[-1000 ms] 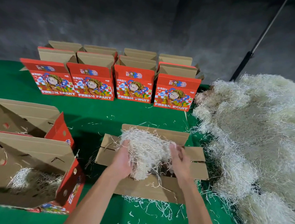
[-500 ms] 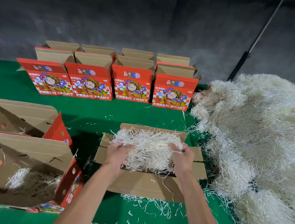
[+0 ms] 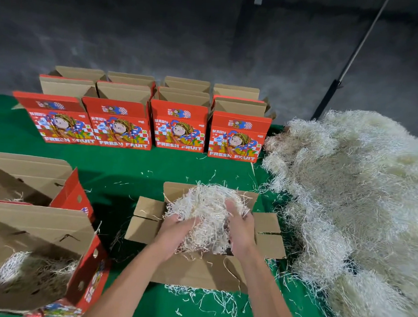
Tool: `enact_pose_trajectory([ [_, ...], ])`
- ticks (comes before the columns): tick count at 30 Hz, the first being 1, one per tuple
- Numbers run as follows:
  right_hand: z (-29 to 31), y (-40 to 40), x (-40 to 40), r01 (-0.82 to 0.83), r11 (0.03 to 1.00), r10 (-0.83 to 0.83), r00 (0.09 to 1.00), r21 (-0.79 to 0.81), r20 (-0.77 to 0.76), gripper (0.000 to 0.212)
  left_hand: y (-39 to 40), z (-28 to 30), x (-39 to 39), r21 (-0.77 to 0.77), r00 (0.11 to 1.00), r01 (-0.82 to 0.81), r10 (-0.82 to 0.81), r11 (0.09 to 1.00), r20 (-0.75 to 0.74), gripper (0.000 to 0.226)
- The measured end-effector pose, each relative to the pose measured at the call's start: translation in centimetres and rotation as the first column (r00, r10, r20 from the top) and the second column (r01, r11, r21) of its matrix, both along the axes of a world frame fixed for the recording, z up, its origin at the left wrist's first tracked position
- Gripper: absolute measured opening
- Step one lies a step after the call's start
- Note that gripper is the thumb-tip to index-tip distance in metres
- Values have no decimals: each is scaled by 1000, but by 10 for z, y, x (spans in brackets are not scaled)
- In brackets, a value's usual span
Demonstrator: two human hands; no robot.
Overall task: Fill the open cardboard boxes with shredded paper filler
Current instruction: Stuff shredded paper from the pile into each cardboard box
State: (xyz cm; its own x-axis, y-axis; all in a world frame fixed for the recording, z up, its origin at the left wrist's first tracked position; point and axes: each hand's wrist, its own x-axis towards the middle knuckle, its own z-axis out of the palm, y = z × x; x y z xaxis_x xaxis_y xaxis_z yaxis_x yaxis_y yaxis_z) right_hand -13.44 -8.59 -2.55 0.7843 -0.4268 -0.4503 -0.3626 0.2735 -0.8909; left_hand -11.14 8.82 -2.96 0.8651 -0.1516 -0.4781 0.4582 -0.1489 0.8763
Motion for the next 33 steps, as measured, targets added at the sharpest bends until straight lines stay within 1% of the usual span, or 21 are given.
enact_pose_trajectory([
  [1,1,1,-2,-69,996,69,998,-63,8,102,0,1,1,-9,1000,-18,18,1000,10,108],
  [2,3,5,-5,-147,983,152,988,-109,39,93,-1,1,0,13,999,-16,16,1000,31,102],
  [4,0,21,-7,-253,930,290,951,-266,109,51,-11,0,-3,54,998,-13,9,998,65,88],
  [5,-2,27,-6,-220,906,284,949,-360,134,35,-16,0,-5,63,997,-19,15,998,76,83],
  [6,-4,32,-5,-166,894,250,955,-416,157,29,-20,0,-7,55,997,-24,20,998,73,80],
  [8,-1,29,-5,-78,919,147,977,-387,152,24,-18,3,-6,-35,997,-66,67,997,27,81],
  [9,0,21,-4,-46,931,88,991,-361,99,25,-13,5,-4,-77,994,-105,106,991,7,87],
  [11,1,1,-5,-27,946,35,999,-324,17,40,2,7,3,-104,987,-160,159,982,-15,104],
  [12,3,-5,-5,-33,948,41,999,-317,16,41,7,8,6,-107,986,-169,166,980,-32,110],
  [14,8,-13,-2,2,953,15,999,-302,52,37,13,8,11,-141,976,-217,212,966,-54,112],
  [15,10,-17,-1,58,956,-39,997,-286,74,34,14,9,14,-176,963,-269,263,947,-56,110],
  [17,7,-28,-2,142,952,-126,989,-271,74,40,20,12,16,-176,945,-325,323,929,-38,111],
  [19,1,-36,-7,134,949,-121,991,-285,62,56,25,10,15,-115,964,-266,266,957,-12,121],
  [22,-5,-34,-12,78,971,-82,997,-228,-12,83,24,6,6,-78,997,-71,69,994,-30,134],
  [23,-5,-33,-15,49,977,-58,998,-209,-38,83,24,6,3,-76,1000,-3,1,997,-28,137],
  [24,-6,-32,-16,26,978,-32,999,-205,-29,77,26,8,1,-66,999,48,-50,997,-21,137],
  [25,-4,-32,-18,12,982,-12,1000,-186,0,67,28,12,1,-48,997,75,-75,996,-8,135],
  [28,-5,-40,-17,-23,980,35,998,-195,57,92,34,19,6,28,994,93,-94,995,48,117],
  [30,-1,-41,-15,-53,977,71,994,-207,79,84,37,19,9,138,986,109,-125,984,109,102],
  [32,3,-42,-13,-29,985,49,993,-173,111,59,41,19,11,309,972,116,-171,944,158,89],
  [33,6,-43,-13,-18,980,42,992,-198,119,45,42,21,11,406,967,105,-189,908,173,83],
])
